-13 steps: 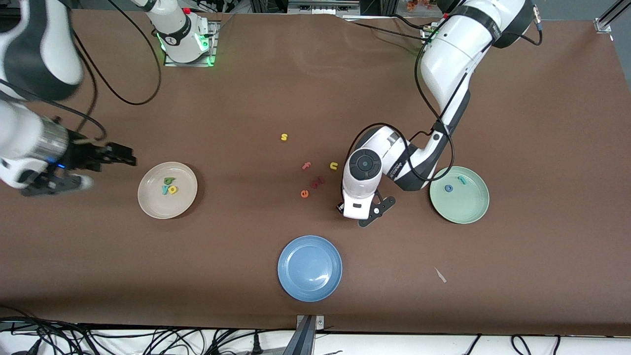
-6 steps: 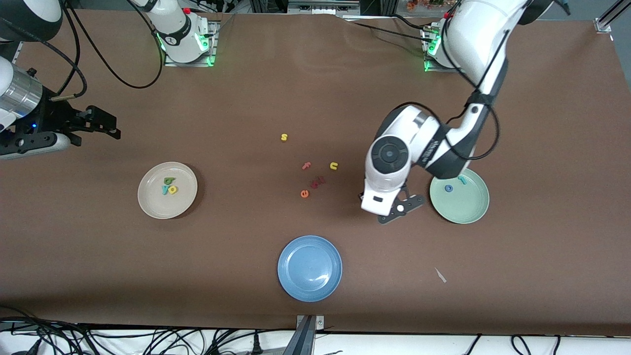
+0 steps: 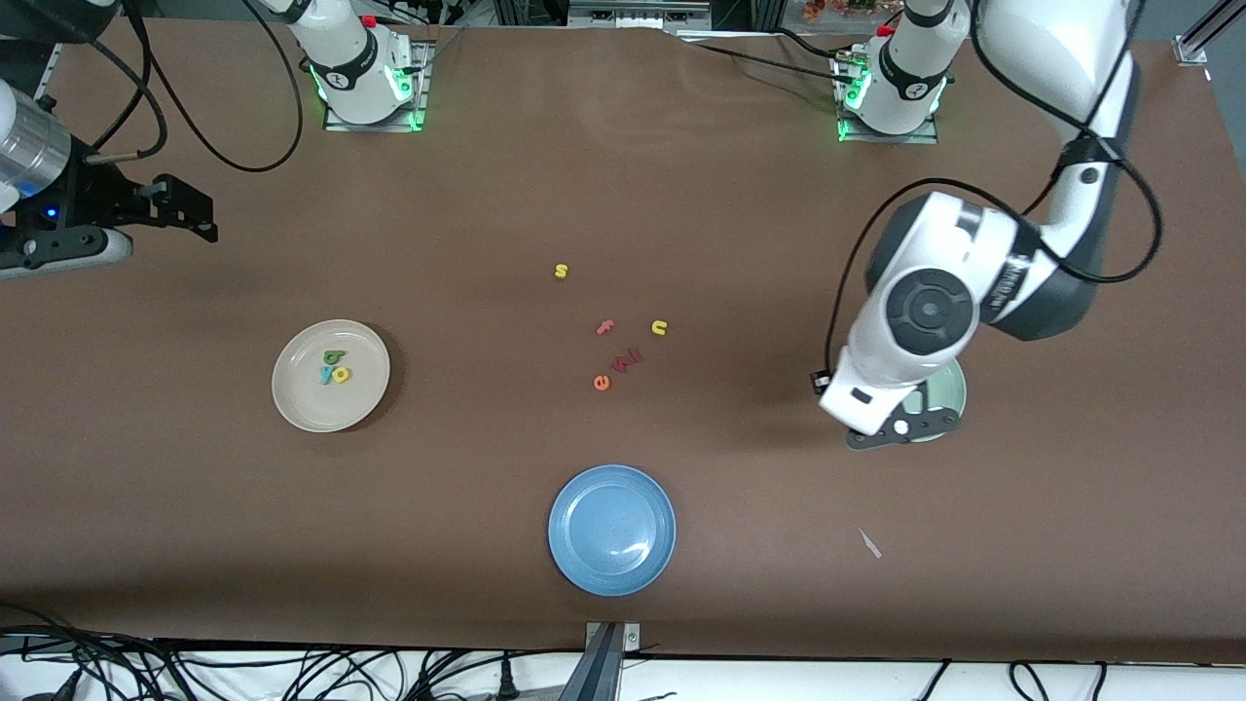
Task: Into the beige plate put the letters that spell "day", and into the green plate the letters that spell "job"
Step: 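Carry the pink a to the green plate while the right gripper retracts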
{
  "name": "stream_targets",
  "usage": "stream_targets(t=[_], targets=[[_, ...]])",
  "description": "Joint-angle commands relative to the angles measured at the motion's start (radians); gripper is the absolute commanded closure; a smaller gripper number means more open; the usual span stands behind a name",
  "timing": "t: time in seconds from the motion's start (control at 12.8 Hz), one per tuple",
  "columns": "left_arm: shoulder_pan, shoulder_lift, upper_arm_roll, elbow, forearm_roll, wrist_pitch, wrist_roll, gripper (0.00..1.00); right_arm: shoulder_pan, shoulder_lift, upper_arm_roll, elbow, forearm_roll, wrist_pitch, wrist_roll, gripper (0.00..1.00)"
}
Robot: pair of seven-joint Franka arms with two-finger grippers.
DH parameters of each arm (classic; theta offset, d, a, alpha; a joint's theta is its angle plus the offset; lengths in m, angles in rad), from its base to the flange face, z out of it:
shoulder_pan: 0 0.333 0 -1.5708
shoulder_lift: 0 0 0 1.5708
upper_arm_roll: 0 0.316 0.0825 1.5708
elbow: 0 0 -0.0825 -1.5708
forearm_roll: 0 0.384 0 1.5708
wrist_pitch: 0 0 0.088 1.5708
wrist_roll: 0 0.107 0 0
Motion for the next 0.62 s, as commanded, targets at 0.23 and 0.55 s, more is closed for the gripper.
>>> stream_targets(t=[0.23, 0.55], targets=[[0.147, -0.043, -0.007, -0.113, 0.007, 0.024, 0.277, 1.00, -0.015, -0.024, 0.013, 0.007, -0.040, -0.031, -0.009, 0.00], [0.232, -0.043, -0.007, -0.268, 0.015, 0.219, 0.361, 1.00, -0.015, 0.003, -0.018, 0.047, -0.026, -0.019, -0.001, 0.00]])
